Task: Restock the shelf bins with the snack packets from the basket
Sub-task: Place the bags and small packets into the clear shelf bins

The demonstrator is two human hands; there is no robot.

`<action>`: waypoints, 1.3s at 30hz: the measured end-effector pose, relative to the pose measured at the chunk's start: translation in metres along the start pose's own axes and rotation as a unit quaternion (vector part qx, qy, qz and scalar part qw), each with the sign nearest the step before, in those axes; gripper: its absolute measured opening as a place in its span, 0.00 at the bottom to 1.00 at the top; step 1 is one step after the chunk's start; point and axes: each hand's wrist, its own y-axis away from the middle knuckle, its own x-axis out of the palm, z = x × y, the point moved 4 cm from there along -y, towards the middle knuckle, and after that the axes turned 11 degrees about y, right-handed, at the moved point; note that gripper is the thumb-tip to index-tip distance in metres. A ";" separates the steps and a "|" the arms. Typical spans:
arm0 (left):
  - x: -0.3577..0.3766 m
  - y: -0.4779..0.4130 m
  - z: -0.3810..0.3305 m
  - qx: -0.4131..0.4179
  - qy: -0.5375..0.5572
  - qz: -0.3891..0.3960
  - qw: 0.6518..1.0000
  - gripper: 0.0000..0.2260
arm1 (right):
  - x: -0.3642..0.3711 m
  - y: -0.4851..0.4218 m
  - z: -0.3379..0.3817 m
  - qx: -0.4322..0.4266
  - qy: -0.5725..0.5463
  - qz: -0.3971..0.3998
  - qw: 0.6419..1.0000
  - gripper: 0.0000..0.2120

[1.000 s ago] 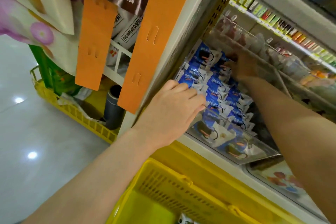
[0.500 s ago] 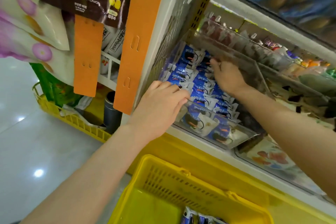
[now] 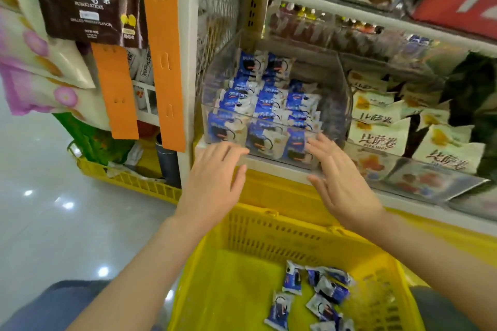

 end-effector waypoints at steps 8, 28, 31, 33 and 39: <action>0.066 0.067 0.064 -0.240 -0.053 0.088 0.965 0.19 | 0.075 0.085 0.011 0.005 -0.003 0.124 0.992 0.24; 0.106 0.120 0.120 -0.359 0.055 0.107 0.925 0.08 | 0.304 0.240 0.041 0.317 -0.204 0.523 0.765 0.31; 0.106 0.120 0.120 -0.356 0.048 0.107 0.927 0.12 | 0.309 0.241 0.047 0.347 -0.190 0.502 0.769 0.32; 0.106 0.120 0.120 -0.362 0.050 0.108 0.924 0.12 | 0.309 0.241 0.050 0.359 -0.204 0.493 0.766 0.31; 0.100 0.111 0.095 -0.279 -0.025 0.092 0.956 0.14 | 0.294 0.231 0.044 0.376 -0.283 0.468 0.748 0.29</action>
